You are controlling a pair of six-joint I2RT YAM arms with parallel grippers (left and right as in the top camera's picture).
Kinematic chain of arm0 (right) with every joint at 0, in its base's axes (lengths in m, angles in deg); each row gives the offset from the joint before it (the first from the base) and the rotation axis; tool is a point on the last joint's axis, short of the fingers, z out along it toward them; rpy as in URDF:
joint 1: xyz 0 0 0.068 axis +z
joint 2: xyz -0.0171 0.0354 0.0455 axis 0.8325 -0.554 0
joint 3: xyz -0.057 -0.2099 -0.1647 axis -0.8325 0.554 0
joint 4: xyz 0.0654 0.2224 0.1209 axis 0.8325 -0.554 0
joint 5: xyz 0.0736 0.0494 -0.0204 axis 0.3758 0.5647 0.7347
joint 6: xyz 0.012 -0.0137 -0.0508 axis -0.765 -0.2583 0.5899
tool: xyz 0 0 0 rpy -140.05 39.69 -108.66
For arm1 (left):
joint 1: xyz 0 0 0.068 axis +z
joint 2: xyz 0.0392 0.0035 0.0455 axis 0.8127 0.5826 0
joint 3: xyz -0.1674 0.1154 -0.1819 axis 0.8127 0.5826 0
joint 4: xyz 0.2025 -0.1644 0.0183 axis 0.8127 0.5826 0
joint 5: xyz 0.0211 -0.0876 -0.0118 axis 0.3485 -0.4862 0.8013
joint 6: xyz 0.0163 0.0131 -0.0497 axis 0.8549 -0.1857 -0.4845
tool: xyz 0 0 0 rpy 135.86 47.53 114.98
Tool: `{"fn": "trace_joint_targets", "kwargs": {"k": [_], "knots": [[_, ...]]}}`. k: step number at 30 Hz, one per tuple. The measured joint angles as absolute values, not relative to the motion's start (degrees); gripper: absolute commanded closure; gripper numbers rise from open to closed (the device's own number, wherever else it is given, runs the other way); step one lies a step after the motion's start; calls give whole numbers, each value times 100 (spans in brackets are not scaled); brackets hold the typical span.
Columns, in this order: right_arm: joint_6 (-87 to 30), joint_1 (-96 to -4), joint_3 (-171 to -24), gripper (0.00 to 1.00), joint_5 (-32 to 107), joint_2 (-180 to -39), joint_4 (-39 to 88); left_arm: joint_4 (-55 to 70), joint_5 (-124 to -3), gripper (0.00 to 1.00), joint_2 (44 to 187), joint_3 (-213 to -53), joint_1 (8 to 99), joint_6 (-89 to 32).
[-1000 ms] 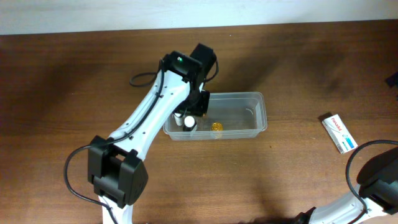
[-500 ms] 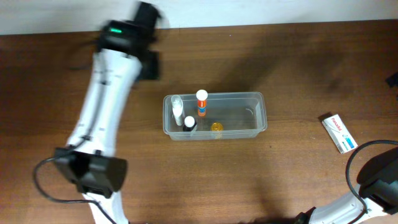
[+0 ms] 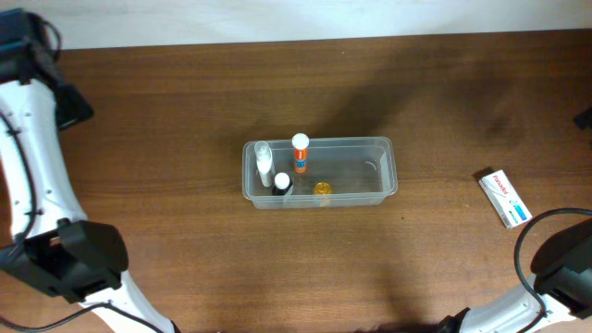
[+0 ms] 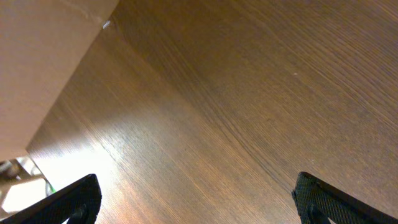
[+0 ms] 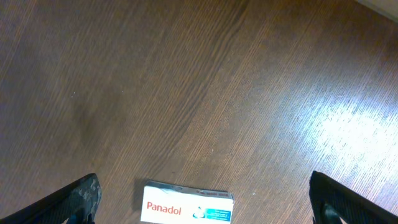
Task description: Pack container
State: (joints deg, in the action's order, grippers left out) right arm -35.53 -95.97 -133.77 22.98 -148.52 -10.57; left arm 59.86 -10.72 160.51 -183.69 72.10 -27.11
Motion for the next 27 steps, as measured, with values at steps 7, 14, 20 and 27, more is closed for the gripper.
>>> {"fn": "trace_joint_targets", "kwargs": {"k": [7,14,20,27], "knots": [[-3551,-9597,-13377,2,2298,-14854,-1057,5988,-1512,1,16051,-18369,7638,-2711],[-3553,-9597,-13377,2,2296,-14854,-1055,5988,-1623,1,16051,-18369,7671,-2711],[-3555,-9597,-13377,2,2296,-14854,-1055,5988,-1645,1,16051,-18369,7673,-2711],[-3549,-9597,-13377,2,2186,-14854,-1774,5991,-1645,1,16051,-18369,7673,-2711]]}}
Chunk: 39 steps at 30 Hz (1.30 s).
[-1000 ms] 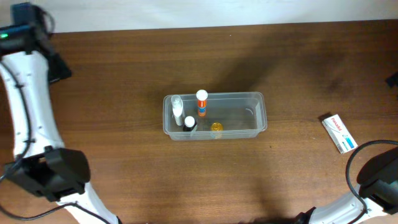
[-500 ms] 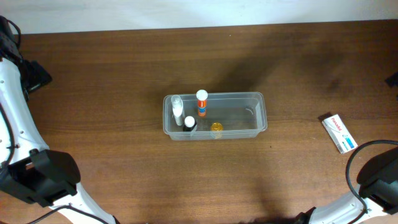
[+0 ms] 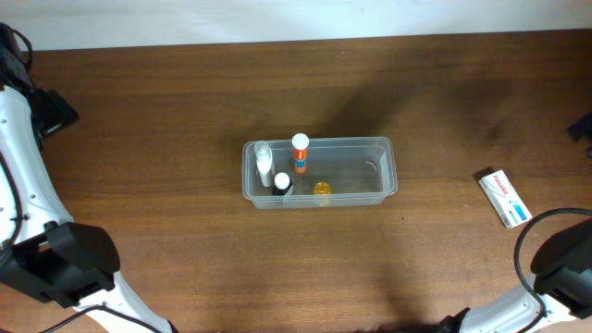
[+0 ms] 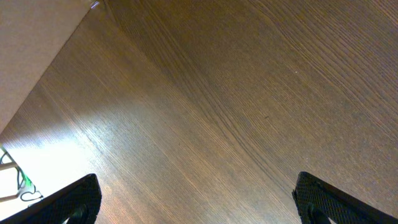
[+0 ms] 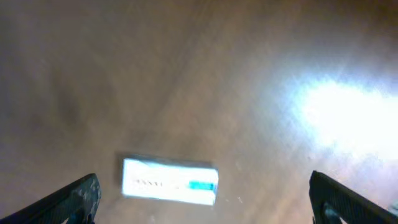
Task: Pack container
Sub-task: 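Lower right gripper over the white Panadol box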
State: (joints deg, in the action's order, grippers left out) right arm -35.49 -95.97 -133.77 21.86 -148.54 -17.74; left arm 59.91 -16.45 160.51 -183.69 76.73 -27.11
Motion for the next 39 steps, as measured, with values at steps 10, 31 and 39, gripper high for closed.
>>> {"fn": "trace_joint_targets", "kwargs": {"k": [10,31,39], "knots": [[-3549,-9573,-12533,2,2409,-14852,-1540,5988,-1647,1,16051,-18369,7673,-2711],[-3984,-8985,-10094,2,2866,-14852,532,5988,-1647,1,16051,-18369,7673,-2711],[-4370,-8985,-10094,2,2481,-14852,526,5988,-1647,1,16051,-18369,7673,-2711]]}}
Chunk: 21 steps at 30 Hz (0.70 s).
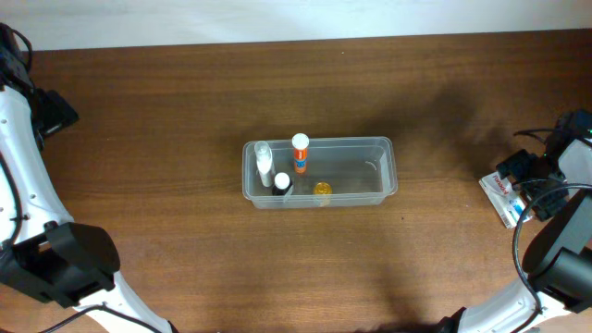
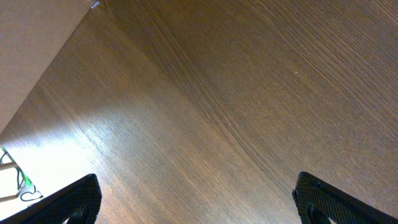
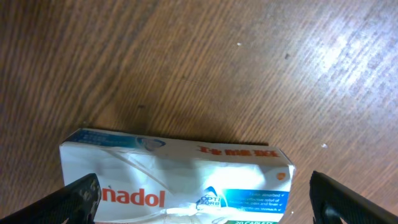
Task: Pack container
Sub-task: 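Lower right gripper over the white Panadol box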
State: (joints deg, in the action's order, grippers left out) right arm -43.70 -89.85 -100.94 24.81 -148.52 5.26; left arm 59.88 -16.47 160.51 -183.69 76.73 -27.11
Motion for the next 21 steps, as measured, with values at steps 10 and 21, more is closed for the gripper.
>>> {"fn": "trace_joint_targets", "kwargs": {"k": [10,21], "knots": [[-3463,-8985,-10107,2,2674,-14852,775,5988,-1647,1,16051,-18369,7673,-2711],[-56,-8985,-10337,2,3487,-14854,-58,5988,-1647,0,16051,-18369,7673,-2711]]}}
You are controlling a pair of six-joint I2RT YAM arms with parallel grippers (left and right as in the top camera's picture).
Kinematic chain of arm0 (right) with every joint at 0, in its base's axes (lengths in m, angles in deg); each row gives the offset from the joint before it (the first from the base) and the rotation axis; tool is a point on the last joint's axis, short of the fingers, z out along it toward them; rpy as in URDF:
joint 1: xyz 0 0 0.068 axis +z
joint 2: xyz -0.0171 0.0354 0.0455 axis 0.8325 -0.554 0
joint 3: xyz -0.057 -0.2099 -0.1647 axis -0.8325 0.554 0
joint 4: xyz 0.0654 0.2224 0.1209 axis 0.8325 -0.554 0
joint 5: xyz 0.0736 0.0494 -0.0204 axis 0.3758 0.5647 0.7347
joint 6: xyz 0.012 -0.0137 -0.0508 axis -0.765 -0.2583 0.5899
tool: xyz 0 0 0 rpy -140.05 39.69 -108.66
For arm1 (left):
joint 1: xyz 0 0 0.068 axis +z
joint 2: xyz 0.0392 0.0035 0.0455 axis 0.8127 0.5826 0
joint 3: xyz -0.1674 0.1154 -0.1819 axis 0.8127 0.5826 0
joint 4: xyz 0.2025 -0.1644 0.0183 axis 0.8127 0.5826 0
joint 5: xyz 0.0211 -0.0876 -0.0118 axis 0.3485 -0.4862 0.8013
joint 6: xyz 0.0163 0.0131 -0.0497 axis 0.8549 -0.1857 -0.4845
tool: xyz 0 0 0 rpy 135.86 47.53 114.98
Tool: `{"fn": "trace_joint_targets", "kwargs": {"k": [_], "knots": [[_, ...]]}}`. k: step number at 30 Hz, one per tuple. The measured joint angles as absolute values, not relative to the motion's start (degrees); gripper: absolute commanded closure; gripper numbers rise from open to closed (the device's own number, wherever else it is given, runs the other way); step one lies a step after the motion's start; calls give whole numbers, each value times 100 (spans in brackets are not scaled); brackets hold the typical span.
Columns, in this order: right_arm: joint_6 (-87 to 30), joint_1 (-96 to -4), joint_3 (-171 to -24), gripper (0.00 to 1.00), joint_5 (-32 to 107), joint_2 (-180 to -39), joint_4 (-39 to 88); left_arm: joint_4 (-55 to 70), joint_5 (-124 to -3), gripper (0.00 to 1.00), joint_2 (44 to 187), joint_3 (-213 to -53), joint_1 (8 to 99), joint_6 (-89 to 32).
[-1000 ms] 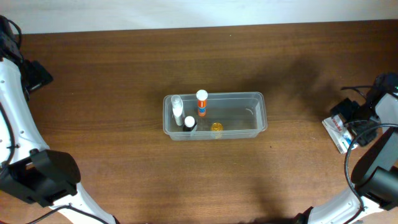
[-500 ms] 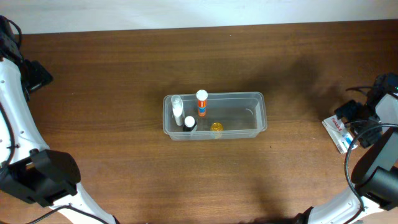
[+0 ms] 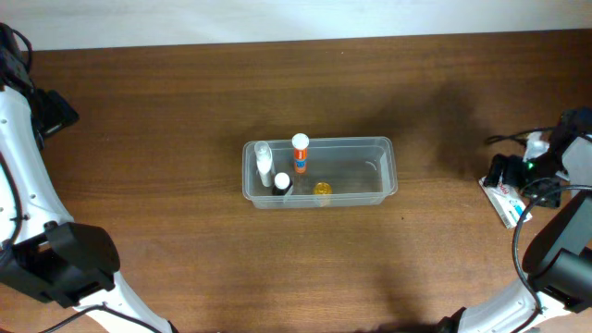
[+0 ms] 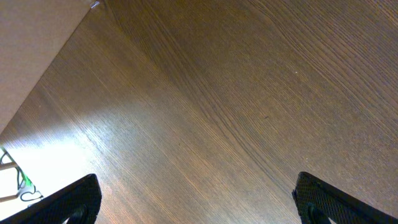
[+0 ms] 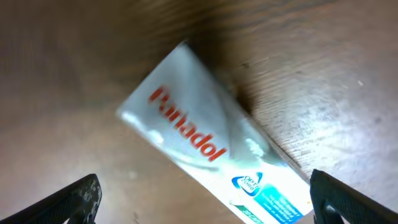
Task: Pack container
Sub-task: 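Lower right gripper over the white Panadol box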
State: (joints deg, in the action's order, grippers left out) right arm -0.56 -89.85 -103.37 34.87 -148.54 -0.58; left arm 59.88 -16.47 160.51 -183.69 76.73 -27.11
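Observation:
A clear plastic container [image 3: 379, 190] sits mid-table holding two white bottles [image 3: 265, 163], an orange tube [image 3: 300, 154] and a small yellow item [image 3: 322, 189]. At the right edge lies a white Panadol box [image 3: 507, 203], shown slanted and blurred close beneath the camera as the Panadol box [image 5: 205, 143] in the right wrist view. My right gripper [image 5: 202, 202] hovers open just above it, fingers wide to either side, its body [image 3: 518, 172] at the box's near end. My left gripper [image 4: 196, 199] is open over bare wood at the far left.
The wooden table [image 3: 185, 259] runs to a pale wall edge at the top. My left arm [image 3: 28, 139] runs down the left border. Cables hang around the right arm [image 3: 555, 240] at the right border.
My right gripper has turned above the Panadol box, which now lies diagonal in its view instead of level. The left arm has not moved.
My right gripper first looked at the box from high up, the box small at the view's bottom. Then it was lower, blurred, and the left arm had pulled back left. Later it was close above the box, and now sits rotated over it, still open.

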Motion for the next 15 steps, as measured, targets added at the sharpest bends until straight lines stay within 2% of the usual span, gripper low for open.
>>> {"fn": "trace_joint_targets", "kwargs": {"k": [5,15], "knots": [[821,-8985,-10337,2,3421,-14854,115,5988,-1647,1,16051,-18369,7673,-2711],[1704,-8985,-10341,2,3004,-14878,445,5988,-1647,1,16051,-18369,7673,-2711]]}}
